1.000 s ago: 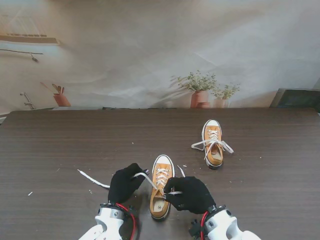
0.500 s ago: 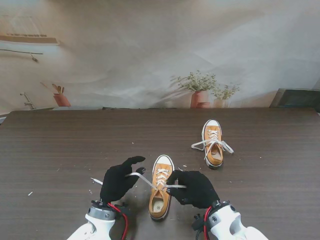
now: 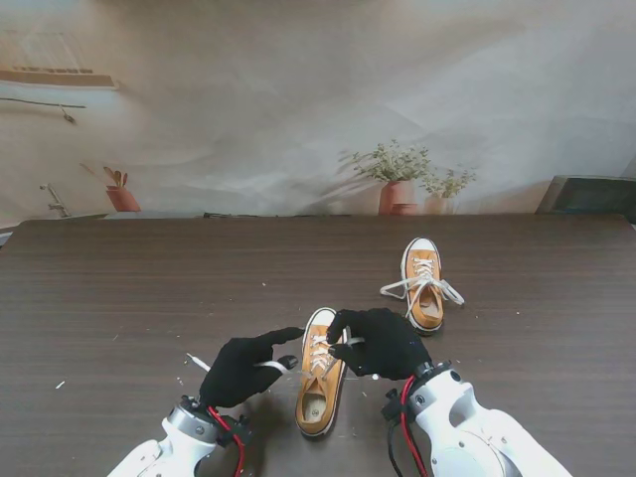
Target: Tie the shoelaces into a bow on the shoes
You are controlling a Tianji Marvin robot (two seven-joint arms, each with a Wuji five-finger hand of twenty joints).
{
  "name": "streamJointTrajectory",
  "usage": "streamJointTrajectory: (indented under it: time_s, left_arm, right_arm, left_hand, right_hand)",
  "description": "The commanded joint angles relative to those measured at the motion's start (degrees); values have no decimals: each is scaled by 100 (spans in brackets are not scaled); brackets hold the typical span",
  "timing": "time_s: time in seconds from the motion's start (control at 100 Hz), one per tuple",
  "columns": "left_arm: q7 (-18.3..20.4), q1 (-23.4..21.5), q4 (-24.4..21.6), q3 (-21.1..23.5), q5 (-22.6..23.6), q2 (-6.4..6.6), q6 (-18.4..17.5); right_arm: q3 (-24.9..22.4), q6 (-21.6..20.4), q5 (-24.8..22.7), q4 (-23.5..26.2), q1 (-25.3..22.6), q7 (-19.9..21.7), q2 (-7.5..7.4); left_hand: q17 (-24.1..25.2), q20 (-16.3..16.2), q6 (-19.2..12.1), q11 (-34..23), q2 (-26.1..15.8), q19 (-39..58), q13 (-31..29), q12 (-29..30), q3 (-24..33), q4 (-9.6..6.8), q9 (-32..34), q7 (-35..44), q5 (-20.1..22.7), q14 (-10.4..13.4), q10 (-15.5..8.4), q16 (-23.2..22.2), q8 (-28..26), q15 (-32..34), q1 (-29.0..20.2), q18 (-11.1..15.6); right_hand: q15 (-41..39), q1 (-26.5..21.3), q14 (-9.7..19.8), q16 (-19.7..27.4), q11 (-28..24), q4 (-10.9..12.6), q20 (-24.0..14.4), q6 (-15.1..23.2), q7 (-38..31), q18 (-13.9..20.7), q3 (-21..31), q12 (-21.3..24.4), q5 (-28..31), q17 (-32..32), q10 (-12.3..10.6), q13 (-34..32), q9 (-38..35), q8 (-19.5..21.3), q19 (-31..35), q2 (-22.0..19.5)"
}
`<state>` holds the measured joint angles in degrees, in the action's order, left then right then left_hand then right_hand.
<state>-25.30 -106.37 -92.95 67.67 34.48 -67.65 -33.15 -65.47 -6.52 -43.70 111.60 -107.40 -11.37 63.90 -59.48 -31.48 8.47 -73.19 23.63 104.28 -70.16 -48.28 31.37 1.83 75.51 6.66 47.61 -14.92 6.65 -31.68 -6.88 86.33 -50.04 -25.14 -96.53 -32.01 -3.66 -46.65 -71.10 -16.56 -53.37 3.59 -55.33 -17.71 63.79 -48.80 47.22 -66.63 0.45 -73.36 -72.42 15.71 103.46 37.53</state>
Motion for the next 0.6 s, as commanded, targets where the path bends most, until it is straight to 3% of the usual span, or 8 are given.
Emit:
streamJointTrajectory:
  time_s: [0.0,0.33,0.59]
  left_arm:
    - [251,-1,-33,-8,-97,50,-64]
    - [790,194,-81,-366,-549,112,57]
    - [703,416,-26,-817,-707,55,444]
  right_arm:
    - [15,-39,-14,-13,64,143,-40]
    - [103,-140,-166,-7,182,235,-76]
    - [201,-235,-243,63,191,209,-85]
  left_hand:
    - [-132,82,-35,59,195,624,-260,28,218,167,287,-157,-91,-26,151,-171,131,-8,252,88]
    - [-129,133,378,203,604,577,-257,63,674,217,271,-250,-327,-29,272,-176,160,-59,625,95]
    - [-129,139,467,236,643,580,-260,91,733,233,301,-230,-281,-35,309,-176,155,-74,608,97]
  right_hand:
    - [-405,-270,99,-106,-150,28,-114,170,-76,140,42,-9,-114,-204,1,-170,-192,-152,1651,44]
    - [-415,-292,112,-107,-150,23,-118,169,-91,141,64,-10,-114,-204,25,-171,-212,-196,1651,36]
    - [-418,-319,125,-109,-147,21,-123,182,-110,154,69,-11,-98,-207,31,-171,-216,-207,1651,12]
